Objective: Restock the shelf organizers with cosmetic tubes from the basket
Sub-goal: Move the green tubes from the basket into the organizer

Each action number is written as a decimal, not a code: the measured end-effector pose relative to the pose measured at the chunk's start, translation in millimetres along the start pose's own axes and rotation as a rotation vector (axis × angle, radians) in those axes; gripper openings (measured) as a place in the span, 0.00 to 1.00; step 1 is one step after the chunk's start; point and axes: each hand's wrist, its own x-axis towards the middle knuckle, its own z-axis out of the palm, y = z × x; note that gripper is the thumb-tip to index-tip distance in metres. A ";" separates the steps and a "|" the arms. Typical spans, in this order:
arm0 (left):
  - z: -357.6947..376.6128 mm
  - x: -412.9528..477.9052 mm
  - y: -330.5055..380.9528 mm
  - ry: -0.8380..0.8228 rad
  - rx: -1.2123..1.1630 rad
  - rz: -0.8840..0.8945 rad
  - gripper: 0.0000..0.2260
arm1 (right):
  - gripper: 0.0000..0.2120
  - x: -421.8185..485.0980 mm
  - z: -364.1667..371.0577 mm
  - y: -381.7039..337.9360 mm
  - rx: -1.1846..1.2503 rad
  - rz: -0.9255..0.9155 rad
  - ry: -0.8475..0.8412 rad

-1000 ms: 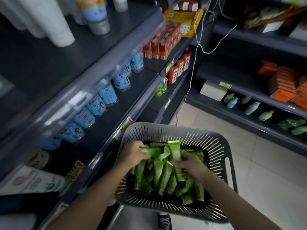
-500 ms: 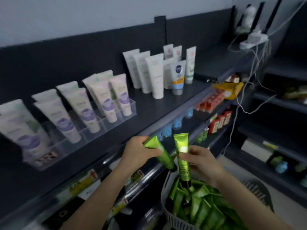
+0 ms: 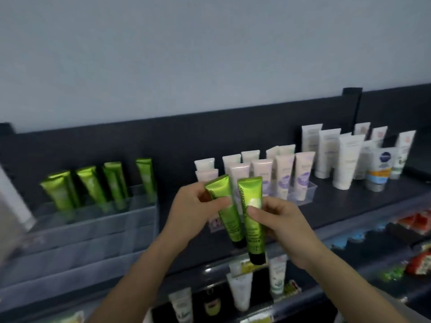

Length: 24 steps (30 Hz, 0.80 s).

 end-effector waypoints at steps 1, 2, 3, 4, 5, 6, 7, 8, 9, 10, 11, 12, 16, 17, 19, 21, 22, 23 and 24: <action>-17.7 -2.5 -1.0 0.025 0.019 0.017 0.04 | 0.08 6.9 18.3 -1.4 -0.008 -0.028 -0.032; -36.8 -4.1 -3.8 0.055 0.047 0.042 0.05 | 0.11 14.8 36.1 -0.7 -0.024 -0.049 -0.054; -55.6 -6.6 -4.2 0.091 0.071 0.053 0.06 | 0.13 23.2 55.4 -0.3 -0.043 -0.066 -0.070; -76.2 -7.8 -7.8 0.135 0.102 0.056 0.07 | 0.11 32.0 74.0 0.3 -0.058 -0.084 -0.084; -88.8 -7.8 -10.0 0.173 0.126 0.052 0.11 | 0.06 37.6 85.7 -0.8 -0.063 -0.097 -0.094; -116.9 -11.2 -15.8 0.241 0.166 0.046 0.15 | 0.02 48.5 113.1 1.5 -0.063 -0.109 -0.124; -141.2 -14.0 -20.3 0.294 0.210 0.050 0.18 | 0.02 58.1 135.7 4.1 -0.062 -0.113 -0.142; -150.3 -12.7 -22.6 0.315 0.226 0.047 0.20 | 0.02 62.3 141.0 5.3 -0.077 -0.123 -0.133; -168.1 -14.5 -26.5 0.352 0.243 0.037 0.21 | 0.03 68.8 156.1 6.4 -0.102 -0.124 -0.141; -191.8 -18.1 -31.8 0.391 0.261 0.032 0.20 | 0.04 76.3 177.4 7.6 -0.124 -0.125 -0.162; -213.4 -20.8 -36.3 0.425 0.289 0.021 0.19 | 0.05 83.3 196.7 8.6 -0.135 -0.127 -0.176; -235.1 -23.4 -41.2 0.455 0.327 0.007 0.18 | 0.05 90.2 214.5 9.8 -0.143 -0.135 -0.192; -308.6 -23.6 -56.6 0.577 0.405 -0.029 0.18 | 0.06 117.9 278.7 12.0 -0.174 -0.169 -0.182; -324.0 -19.2 -61.7 0.601 0.426 -0.042 0.18 | 0.05 125.0 292.9 12.1 -0.186 -0.176 -0.170; -351.8 -7.2 -74.3 0.631 0.486 -0.055 0.16 | 0.03 139.6 320.9 13.4 -0.218 -0.186 -0.147; -373.0 5.9 -89.5 0.639 0.528 -0.058 0.13 | 0.02 152.4 345.2 14.4 -0.244 -0.196 -0.132; -381.2 12.3 -98.0 0.636 0.546 -0.060 0.12 | 0.03 158.1 356.5 14.3 -0.257 -0.204 -0.124; -387.1 17.8 -105.0 0.633 0.558 -0.064 0.10 | 0.03 163.8 367.0 14.5 -0.266 -0.212 -0.119; -391.9 23.1 -112.5 0.631 0.559 -0.070 0.08 | 0.04 168.5 376.7 13.6 -0.285 -0.231 -0.118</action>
